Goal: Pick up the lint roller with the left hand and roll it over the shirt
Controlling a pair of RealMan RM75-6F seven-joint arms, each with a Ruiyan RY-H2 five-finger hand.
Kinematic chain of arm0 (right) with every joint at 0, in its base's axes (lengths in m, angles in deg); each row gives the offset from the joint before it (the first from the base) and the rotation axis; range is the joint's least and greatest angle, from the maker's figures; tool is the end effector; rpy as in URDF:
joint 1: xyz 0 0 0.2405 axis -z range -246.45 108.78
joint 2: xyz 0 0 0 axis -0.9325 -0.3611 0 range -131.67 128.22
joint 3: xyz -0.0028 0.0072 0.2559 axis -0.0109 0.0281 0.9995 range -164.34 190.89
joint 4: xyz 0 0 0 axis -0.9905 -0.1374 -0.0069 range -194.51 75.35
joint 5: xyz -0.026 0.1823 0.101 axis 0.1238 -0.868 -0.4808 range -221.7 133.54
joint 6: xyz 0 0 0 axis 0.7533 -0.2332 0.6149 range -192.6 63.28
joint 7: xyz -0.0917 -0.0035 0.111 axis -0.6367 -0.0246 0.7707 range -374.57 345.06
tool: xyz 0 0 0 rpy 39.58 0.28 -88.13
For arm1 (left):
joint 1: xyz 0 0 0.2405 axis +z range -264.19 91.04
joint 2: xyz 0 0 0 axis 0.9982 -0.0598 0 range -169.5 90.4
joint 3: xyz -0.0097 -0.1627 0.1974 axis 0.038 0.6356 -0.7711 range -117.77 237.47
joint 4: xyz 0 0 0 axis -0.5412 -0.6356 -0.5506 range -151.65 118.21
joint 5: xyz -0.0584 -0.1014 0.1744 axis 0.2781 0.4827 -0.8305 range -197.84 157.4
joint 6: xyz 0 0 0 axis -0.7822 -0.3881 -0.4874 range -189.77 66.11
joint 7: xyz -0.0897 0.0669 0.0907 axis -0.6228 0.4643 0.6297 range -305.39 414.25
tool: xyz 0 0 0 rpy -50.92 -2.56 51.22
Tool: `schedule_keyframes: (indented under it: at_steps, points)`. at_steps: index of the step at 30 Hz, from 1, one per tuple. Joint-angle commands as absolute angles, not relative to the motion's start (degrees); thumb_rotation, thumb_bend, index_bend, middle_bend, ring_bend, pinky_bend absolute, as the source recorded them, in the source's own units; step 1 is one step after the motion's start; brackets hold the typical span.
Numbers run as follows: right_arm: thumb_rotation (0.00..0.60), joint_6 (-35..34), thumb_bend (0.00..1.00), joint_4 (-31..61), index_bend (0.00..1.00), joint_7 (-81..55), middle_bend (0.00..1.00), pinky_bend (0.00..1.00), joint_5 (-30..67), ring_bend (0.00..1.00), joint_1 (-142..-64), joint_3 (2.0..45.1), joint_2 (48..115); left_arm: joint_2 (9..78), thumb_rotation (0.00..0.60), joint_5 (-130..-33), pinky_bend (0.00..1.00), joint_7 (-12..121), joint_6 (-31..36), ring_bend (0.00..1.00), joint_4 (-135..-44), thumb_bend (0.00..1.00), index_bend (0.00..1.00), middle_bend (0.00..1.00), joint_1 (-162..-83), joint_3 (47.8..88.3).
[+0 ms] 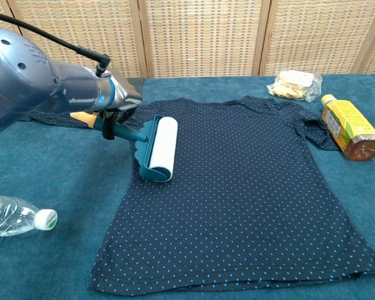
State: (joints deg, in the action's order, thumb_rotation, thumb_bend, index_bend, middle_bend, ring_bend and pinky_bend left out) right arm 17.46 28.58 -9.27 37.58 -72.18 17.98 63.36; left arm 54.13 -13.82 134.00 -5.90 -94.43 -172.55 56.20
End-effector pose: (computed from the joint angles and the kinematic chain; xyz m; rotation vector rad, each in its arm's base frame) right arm -0.3390 -0.1796 0.1636 1.2852 -0.9925 0.8751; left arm -0.0589 0.4132 -0.0442 -1.9816 -0.3292 0.0434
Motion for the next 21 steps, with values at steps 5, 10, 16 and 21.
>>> schedule_keyframes:
  at_steps: [5, 10, 16, 21]
  points:
    - [0.600, 17.00, 0.09, 28.24, 0.00, -8.68, 0.00, 0.00, 37.03, 0.00, -72.25, 18.13, 63.30, 56.94, 0.600, -12.19, 0.66, 137.22, -4.68, 0.66, -92.70, 0.65, 0.93, 0.85, -173.37, 59.59]
    - [0.600, 16.80, 0.09, 28.29, 0.00, -8.56, 0.00, 0.00, 37.22, 0.00, -72.33, 18.00, 63.31, 58.32, 0.600, -11.08, 0.66, 138.66, -4.39, 0.66, -91.72, 0.65, 0.93, 0.85, -174.03, 61.83]
    - [0.600, 16.81, 0.09, 28.29, 0.00, -8.16, 0.00, 0.00, 37.18, 0.00, -72.31, 18.05, 63.22, 60.11, 0.600, -10.09, 0.66, 140.77, -4.22, 0.66, -89.90, 0.65, 0.93, 0.85, -174.76, 64.23]
    - [0.600, 16.42, 0.09, 28.10, 0.00, -8.01, 0.00, 0.00, 36.88, 0.00, -72.39, 18.06, 63.28, 60.81, 0.600, -10.15, 0.66, 141.81, -4.23, 0.66, -89.50, 0.65, 0.93, 0.85, -174.45, 64.83]
